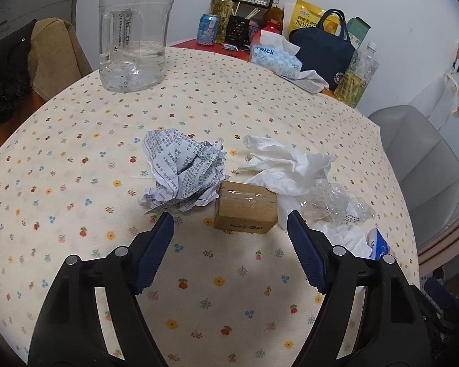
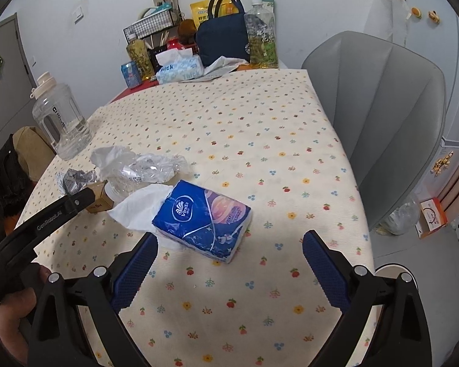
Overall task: Collect trash
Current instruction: 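Grasp the cardboard box with the left tool while the right tool grasps the blue tissue pack, then carry the cardboard box and blue tissue pack over the trash bin with both tools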
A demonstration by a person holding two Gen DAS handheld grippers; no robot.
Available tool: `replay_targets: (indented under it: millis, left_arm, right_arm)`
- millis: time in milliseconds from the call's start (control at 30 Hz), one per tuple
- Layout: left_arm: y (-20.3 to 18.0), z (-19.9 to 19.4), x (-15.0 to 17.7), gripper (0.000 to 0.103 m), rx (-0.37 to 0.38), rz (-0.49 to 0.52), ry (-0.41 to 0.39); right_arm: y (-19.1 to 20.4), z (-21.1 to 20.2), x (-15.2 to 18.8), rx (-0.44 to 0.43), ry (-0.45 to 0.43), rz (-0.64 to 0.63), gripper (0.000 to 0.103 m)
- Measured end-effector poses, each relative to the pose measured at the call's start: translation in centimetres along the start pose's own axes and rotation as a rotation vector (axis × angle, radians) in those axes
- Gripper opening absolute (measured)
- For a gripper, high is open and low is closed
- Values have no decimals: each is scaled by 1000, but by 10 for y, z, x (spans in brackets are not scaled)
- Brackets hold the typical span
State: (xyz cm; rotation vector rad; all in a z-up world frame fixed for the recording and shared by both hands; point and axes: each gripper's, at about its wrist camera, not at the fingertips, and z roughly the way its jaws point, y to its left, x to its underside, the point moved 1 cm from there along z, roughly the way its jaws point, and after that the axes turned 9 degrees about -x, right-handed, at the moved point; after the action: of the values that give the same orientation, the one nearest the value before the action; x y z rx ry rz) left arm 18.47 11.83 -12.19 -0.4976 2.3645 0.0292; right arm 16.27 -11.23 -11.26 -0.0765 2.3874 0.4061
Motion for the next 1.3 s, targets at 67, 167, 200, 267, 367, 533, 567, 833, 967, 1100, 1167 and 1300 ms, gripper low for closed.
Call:
replay_targets:
  millis: [67, 167, 200, 267, 367, 533, 567, 833, 967, 1100, 1167, 1300]
  left_arm:
    - [-2, 4, -1, 76, -3, 4, 3]
    - [-6, 9, -3, 76, -4, 11, 10]
    - [-8, 11, -2, 76, -6, 14, 12]
    - [-9, 15, -2, 75, -4, 17, 18]
    - [-8, 16, -1, 74, 3, 10, 11]
    - [-8, 22, -1, 56, -2, 12, 29]
    - [-8, 22, -1, 53, -2, 12, 31]
    - [-8, 21, -1, 49, -19, 12, 25]
    - [-5, 15, 2, 49, -27, -1, 14]
    - [-4, 9, 4, 49, -24, -6, 6]
    - [-4, 5, 5, 49, -21, -6, 0]
    - [-4, -5, 7, 49, -14, -3, -17]
  right_arm:
    - [1, 4, 0, 1, 6, -1, 93]
    - [0, 9, -1, 3, 17, 0, 93]
    - [0, 11, -1, 6, 22, 1, 93]
    - [1, 15, -1, 8, 29, -1, 93]
    - [3, 23, 0, 10, 51, -12, 94]
    - [2, 35, 2, 9, 77, -16, 92]
    - [1, 38, 2, 5, 83, -13, 87]
    - [-2, 38, 2, -25, 96, -7, 44]
    - [-8, 33, 3, -45, 94, 12, 32]
    - [-9, 24, 4, -46, 82, 15, 29]
    - [-9, 19, 4, -47, 71, 13, 28]
    - [-7, 4, 7, -54, 44, 12, 28]
